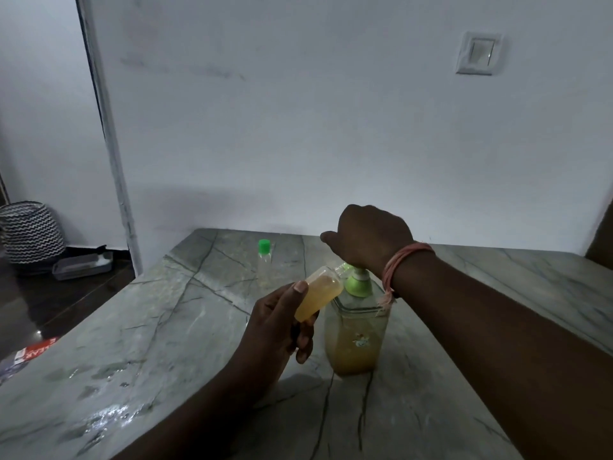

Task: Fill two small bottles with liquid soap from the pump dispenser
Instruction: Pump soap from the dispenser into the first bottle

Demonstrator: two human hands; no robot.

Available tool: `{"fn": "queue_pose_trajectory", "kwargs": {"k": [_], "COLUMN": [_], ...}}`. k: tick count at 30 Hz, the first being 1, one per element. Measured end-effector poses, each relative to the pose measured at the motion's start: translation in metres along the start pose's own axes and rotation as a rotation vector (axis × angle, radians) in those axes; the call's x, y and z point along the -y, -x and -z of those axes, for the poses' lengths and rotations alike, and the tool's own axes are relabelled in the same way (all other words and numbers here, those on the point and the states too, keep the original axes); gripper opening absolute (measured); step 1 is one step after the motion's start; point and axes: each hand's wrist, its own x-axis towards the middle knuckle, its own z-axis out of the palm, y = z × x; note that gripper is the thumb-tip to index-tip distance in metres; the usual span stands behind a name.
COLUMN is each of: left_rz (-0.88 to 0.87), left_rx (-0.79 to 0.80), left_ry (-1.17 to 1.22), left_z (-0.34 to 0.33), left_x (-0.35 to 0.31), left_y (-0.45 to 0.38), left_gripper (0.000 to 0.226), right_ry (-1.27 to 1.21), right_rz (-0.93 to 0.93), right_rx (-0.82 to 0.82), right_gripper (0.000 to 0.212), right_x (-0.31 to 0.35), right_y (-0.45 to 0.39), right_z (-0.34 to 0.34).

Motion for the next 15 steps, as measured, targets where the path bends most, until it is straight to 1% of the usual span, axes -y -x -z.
{"fn": "queue_pose_trajectory", "kwargs": {"k": [1, 3, 5, 8, 11, 13, 15], "left_rz": [0.003, 0.006, 0.008, 0.006, -0.006, -0.023, -0.03], "left_rx": [-0.008, -0.012, -0.006, 0.003, -0.01, -0.026, -0.035], "left_ry": [0.008, 0.014, 0.009, 0.008, -0.007, -0.016, -0.014], "left_z": [0.001, 0.003, 0.002, 0.001, -0.001, -0.001, 0.0], "left_x": [0.0, 0.001, 0.002, 0.002, 0.0, -0.002, -0.002], "left_y": [0.0, -0.002, -0.002, -0.003, -0.001, 0.001, 0.001], "left_gripper": [0.032, 0.033, 0.031, 0.029, 0.031, 0.029, 0.03], "right_ry": [0.011, -0.044, -0.108, -0.096, -0.021, 0.055, 0.078], "right_rz": [0.012, -0.005, -0.043, -0.051, 0.006, 0.079, 0.12], "right_rx": [-0.032, -0.058, -0.021, 0.04, 0.033, -0.006, -0.054], "right_gripper": [0.041, 0.042, 0.043, 0.042, 0.041, 0.039, 0.04], "right_x": [0.0, -0.001, -0.002, -0.003, 0.0, 0.004, 0.004], "right_y": [-0.001, -0.001, 0.001, 0.002, 0.003, 0.004, 0.002], "right_z": [0.001, -0.003, -0.008, -0.008, -0.003, 0.0, 0.002]}}
